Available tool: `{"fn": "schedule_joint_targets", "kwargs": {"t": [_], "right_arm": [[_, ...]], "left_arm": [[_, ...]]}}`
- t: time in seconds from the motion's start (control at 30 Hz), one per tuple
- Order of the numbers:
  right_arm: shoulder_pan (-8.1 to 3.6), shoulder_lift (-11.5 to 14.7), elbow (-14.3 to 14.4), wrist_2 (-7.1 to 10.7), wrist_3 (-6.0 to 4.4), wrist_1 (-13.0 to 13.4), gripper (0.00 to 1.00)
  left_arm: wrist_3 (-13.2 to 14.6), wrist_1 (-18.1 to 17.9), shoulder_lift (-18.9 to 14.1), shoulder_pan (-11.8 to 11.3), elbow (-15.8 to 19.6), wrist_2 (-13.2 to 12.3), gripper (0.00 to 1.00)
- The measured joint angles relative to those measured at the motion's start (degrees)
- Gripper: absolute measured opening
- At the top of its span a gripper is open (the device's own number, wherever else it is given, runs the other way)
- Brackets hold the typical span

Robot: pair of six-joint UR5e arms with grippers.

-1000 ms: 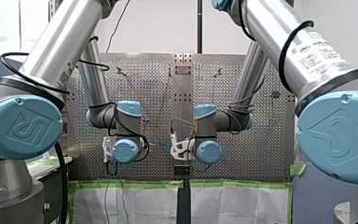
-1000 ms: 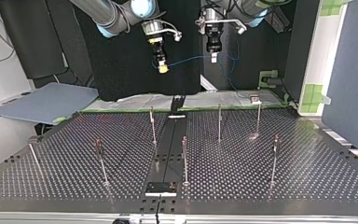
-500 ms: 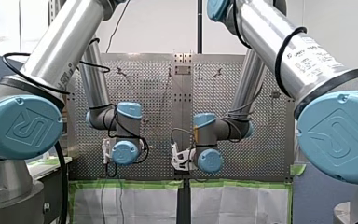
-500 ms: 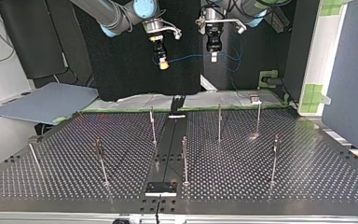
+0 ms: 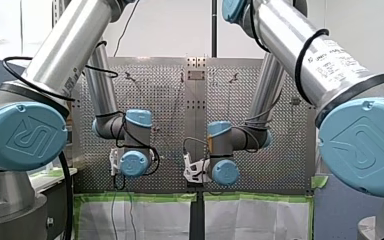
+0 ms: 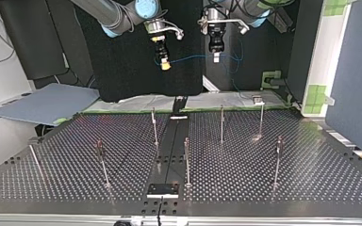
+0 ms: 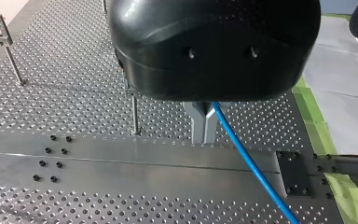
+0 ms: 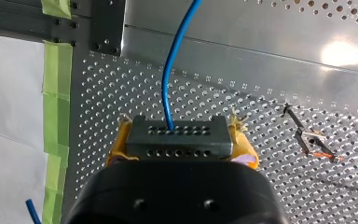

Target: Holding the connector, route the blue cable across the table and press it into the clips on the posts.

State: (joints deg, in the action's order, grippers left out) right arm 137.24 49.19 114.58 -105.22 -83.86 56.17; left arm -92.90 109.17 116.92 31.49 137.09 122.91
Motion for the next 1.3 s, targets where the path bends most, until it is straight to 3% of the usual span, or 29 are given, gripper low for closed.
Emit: {"fn": "schedule_joint_targets", "kwargs": {"t": [0.3,0.43,0.6,0.67,0.8,1.3], "right_arm": [[0.04,0.03,-0.04,-0.05,0.05,-0.04,0.0],[0.31,1.1,-1.11,-1.11,0.43,-1.11,0.0],[0.93,3.31,-3.3,-2.93,-1.11,-3.31,0.0],[1.12,4.15,-4.15,-2.81,-1.91,-4.14,0.0],[1.29,6.32,-6.19,-1.17,-3.38,-6.32,0.0],[1.46,13.42,-13.2,5.83,-4.33,-13.41,0.0]], "left_arm": [[-0.1,0.12,-0.12,0.05,0.13,0.11,0.0],[-1.43,1.42,-1.42,0.09,1.06,1.43,0.0],[-2.73,3.89,-3.89,-0.38,1.28,2.82,0.0],[-2.94,5.02,-5.02,-0.75,0.93,3.47,0.0],[-3.01,7.24,-7.25,-1.45,-0.23,5.36,0.0],[-2.78,14.24,-14.26,-3.98,-6.45,12.29,0.0]]}}
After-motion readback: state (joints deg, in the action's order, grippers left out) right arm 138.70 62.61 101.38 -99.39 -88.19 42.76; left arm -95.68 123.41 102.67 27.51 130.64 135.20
